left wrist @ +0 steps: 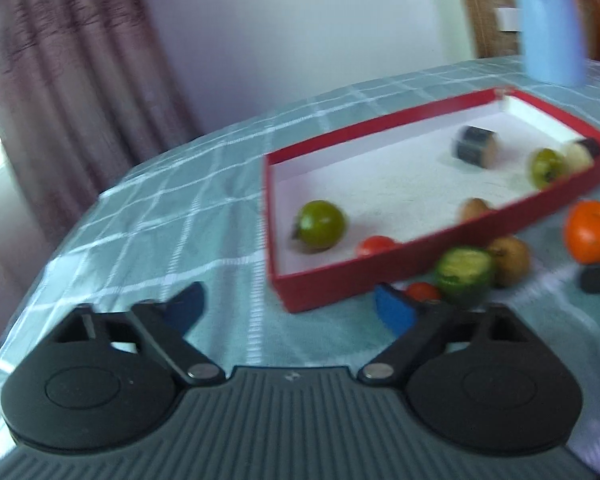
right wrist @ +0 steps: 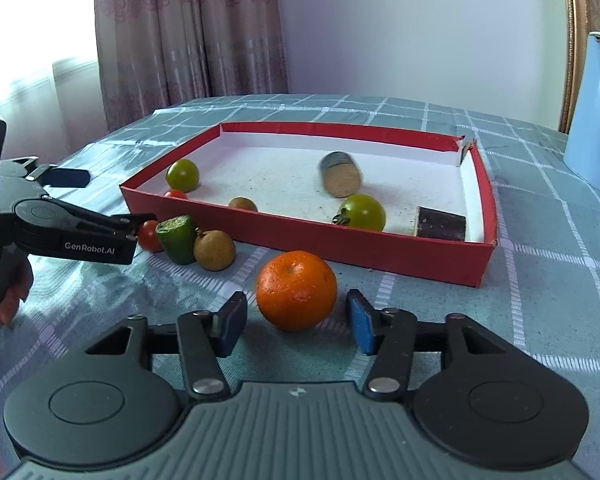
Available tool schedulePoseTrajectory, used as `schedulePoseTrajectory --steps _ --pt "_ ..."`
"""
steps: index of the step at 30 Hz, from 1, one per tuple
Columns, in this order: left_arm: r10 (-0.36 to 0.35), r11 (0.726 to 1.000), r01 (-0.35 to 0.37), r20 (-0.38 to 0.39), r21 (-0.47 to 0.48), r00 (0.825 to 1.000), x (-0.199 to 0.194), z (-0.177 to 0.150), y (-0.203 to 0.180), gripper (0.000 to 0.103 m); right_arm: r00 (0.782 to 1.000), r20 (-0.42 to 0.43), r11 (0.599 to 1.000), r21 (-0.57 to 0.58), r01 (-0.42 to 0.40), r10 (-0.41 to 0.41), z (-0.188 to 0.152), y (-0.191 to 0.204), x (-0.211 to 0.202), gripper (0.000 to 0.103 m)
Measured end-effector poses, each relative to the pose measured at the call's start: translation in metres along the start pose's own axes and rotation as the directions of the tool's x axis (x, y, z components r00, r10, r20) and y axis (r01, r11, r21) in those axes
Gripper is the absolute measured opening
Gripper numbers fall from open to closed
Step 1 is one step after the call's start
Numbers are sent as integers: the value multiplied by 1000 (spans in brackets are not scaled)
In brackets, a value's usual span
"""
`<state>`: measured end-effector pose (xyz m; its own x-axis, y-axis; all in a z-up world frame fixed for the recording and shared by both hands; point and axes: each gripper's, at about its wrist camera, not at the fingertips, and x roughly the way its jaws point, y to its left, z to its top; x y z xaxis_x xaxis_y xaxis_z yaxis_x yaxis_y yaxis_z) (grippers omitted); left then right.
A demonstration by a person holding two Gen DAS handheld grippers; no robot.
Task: Organize fruits
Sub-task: 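Move both grippers back toward the orange and cherry tomatoes beside the tray, then grasp the orange with the right gripper while the left grasps a red cherry tomato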
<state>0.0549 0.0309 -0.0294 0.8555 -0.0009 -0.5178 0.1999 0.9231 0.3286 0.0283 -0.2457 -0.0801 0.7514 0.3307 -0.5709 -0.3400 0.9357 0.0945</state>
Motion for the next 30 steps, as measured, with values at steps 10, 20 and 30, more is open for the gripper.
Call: schedulePoseTrajectory --steps 10,20,30 --pt "84 991 -97 134 96 987 -31 -17 -12 103 1000 -5 1000 -12 -11 11 -1 3 0 65" --pt "-27 988 8 120 152 992 -29 -7 -31 103 1000 -5 1000 -22 -3 3 -1 5 0 65" --pt "-286 958 284 28 46 958 -6 -7 -8 61 1000 29 999 36 2 -3 6 -5 1 65"
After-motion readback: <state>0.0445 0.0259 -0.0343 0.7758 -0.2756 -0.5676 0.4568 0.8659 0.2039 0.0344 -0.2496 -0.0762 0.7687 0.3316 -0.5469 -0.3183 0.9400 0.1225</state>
